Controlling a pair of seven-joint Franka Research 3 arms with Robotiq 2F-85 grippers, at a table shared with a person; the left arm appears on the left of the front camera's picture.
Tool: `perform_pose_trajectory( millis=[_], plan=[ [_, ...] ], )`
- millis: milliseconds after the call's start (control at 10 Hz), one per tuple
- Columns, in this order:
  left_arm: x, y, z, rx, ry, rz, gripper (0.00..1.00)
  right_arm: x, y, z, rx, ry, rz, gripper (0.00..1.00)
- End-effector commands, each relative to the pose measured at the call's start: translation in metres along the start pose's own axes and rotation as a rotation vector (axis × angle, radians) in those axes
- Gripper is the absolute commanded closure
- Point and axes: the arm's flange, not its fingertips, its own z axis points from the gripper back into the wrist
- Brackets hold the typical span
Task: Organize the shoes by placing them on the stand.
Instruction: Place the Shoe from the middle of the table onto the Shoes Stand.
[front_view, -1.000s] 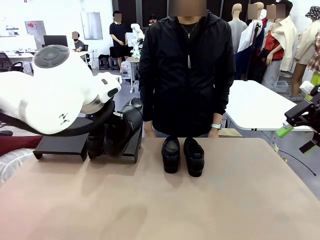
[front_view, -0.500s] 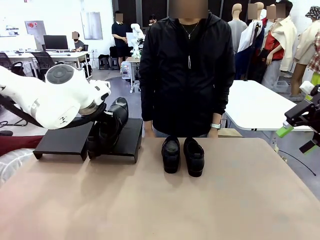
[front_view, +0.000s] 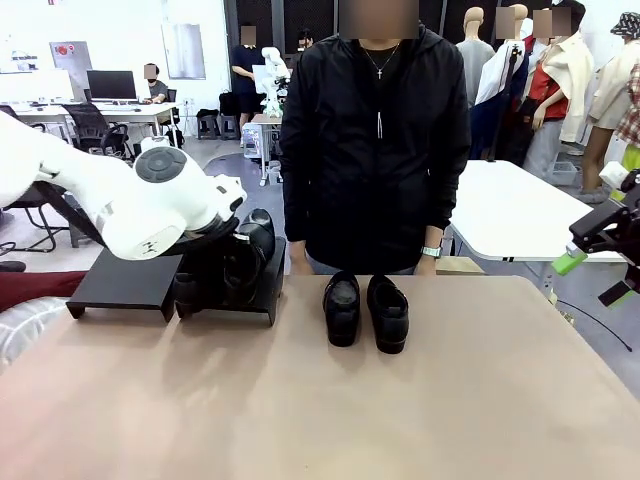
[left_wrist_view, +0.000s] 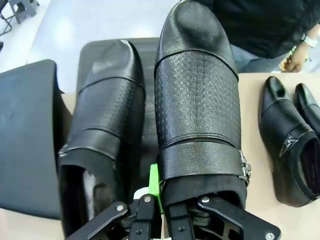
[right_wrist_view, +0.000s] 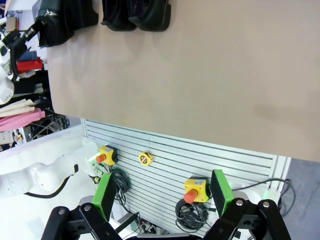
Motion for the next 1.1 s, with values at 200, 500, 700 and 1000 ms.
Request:
perform_pose_trajectory(
  millis=[200, 500, 700, 1000],
  plan=[
    [0.0045, -0.0028, -0.0202, 0.030, -0.061, 0.023, 1.00, 0.0007, 0.0015, 0.0019, 0.015, 0.007, -0.011, 0.00],
    [0.0037, -0.0050, -0.0173, 0.039, -0.084, 0.023, 1.00, 0.0007, 0.0015, 0.0019, 0.015, 0.007, -0.011, 0.00],
    [0.0030, -0.0054, -0.0159, 0.036, -0.081, 0.018, 0.11, 0.0007, 0.0015, 0.0019, 0.015, 0.007, -0.011, 0.00],
    [0.0032, -0.0049, -0.0105, 0.037, -0.087, 0.022, 0.00, 0.0007, 0.0015, 0.0019, 0.015, 0.007, -0.011, 0.00]
  ],
)
